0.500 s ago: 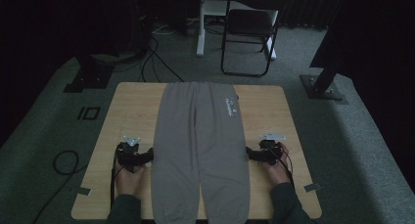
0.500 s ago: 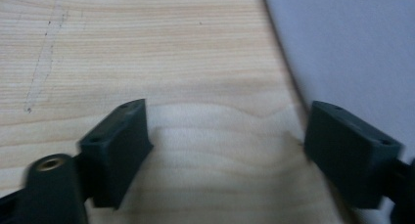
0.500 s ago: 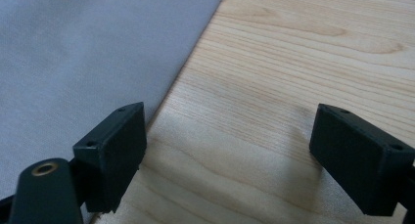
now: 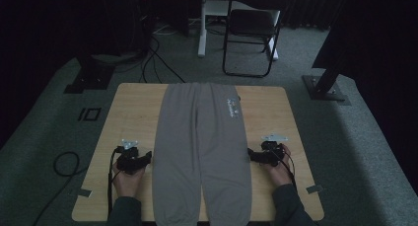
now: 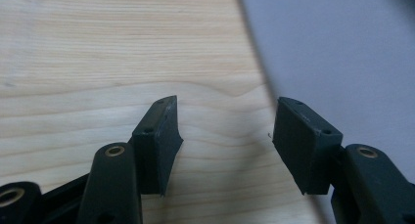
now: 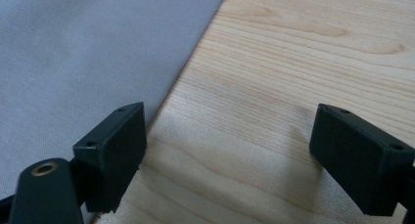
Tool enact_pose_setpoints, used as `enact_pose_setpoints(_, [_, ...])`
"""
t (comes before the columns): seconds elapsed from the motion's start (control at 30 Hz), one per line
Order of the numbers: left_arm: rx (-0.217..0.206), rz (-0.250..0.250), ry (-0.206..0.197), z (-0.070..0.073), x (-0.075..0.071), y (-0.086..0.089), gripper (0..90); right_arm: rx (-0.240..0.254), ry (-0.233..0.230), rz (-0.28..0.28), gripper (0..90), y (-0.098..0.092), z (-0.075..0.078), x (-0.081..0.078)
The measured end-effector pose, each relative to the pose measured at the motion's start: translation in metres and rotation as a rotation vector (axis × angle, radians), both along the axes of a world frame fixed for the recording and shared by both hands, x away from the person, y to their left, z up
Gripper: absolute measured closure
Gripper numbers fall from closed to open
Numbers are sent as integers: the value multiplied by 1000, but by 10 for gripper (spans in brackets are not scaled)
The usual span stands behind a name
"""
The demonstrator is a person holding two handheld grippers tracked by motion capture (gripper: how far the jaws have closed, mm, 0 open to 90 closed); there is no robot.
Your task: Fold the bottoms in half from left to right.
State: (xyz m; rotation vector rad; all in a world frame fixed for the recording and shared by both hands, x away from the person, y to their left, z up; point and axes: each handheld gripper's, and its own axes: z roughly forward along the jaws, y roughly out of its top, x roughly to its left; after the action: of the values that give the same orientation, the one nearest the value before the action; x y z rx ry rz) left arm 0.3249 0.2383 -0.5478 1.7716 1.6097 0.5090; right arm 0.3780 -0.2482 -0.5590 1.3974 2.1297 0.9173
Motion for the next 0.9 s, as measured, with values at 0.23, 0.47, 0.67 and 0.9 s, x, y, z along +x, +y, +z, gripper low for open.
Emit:
enact_pose_setpoints(0.23, [62, -80, -12, -3, -1, -29, 407, -1, 2, 14, 133, 0, 0, 0])
enact_pose_setpoints(0.47, [146, -103, -30, -5, -2, -41, 402, -1, 2, 17, 133, 0, 0, 0])
enact_pose_setpoints(0.67, [124, -99, -71, -7, -4, -31, 658, 0, 2, 17, 134, 0, 0, -1])
enact_pose_setpoints(0.9, [98, -73, -51, -6, -6, -17, 848, -1, 0, 21, 134, 0, 0, -1])
